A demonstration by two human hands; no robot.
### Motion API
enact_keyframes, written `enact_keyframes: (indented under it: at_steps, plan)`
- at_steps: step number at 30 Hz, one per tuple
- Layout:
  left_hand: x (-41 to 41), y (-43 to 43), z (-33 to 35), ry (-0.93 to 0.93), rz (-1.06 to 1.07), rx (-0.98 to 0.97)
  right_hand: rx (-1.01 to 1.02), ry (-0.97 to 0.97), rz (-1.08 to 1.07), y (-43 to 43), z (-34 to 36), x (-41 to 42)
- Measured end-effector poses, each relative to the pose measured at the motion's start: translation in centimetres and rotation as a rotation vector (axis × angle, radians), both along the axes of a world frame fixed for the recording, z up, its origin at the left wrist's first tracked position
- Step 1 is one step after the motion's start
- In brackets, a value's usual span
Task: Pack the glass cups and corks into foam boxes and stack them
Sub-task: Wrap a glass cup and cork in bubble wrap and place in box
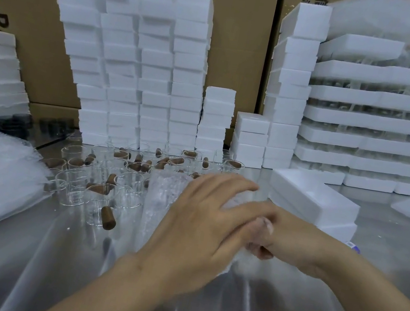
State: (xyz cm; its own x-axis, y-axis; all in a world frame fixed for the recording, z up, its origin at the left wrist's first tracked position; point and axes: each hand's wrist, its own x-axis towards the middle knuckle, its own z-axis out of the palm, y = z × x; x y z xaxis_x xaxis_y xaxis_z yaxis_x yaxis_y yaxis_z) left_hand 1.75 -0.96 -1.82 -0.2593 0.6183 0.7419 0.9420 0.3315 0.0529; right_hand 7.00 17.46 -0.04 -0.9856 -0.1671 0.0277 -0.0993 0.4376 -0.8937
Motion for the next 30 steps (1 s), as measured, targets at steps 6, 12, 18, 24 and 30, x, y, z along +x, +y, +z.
enact_keyframes:
  at_steps: [6, 12, 18, 24, 30]
  plan:
    - [-0.1, -0.4, 1.2, 0.062, -0.033, 0.202, -0.273, 0.113, -0.040, 0.2, -0.5, -0.5]
    - [-2.7, -2.8, 3.5, -0.690, -0.095, 0.665, -0.353, 0.116, -0.091, 0.9, -0.6, -1.0]
    - [-3.5, -3.0, 3.6, -1.068, -0.213, 0.579, -0.343, 0.130, -0.171, 0.5, -0.8, -1.0]
    - [-3.4, -2.5, 2.9, -1.180, -0.166, 0.429, -0.352, 0.214, -0.094, -0.5, -0.4, -0.8]
    - [-3.2, -2.6, 3.2, -1.193, -0.171, 0.383, -0.380, 0.215, -0.130, -0.2, -0.9, -0.8]
